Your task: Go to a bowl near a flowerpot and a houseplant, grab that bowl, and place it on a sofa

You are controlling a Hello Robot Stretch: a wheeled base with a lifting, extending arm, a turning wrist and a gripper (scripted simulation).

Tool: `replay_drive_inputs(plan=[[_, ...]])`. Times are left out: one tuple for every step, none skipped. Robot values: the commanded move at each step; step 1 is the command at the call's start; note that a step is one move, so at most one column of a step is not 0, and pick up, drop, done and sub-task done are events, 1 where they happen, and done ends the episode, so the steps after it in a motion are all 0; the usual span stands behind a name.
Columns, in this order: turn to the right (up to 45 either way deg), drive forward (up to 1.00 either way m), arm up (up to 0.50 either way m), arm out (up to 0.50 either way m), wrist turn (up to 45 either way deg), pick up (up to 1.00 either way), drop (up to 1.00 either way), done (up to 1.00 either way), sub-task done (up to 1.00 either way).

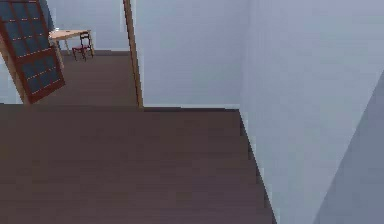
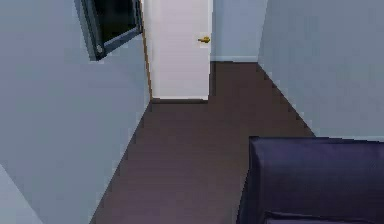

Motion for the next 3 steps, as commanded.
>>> replay_drive_inputs(plan=[[0.0,0.20,0.00,0.00,0.0,0.00,0.00,0.00,0.00],[-45.0,0.00,0.00,0.00,0.0,0.00,0.00,0.00,0.00],[-39.0,0.00,0.00,0.00,0.0,0.00,0.00,0.00,0.00]])
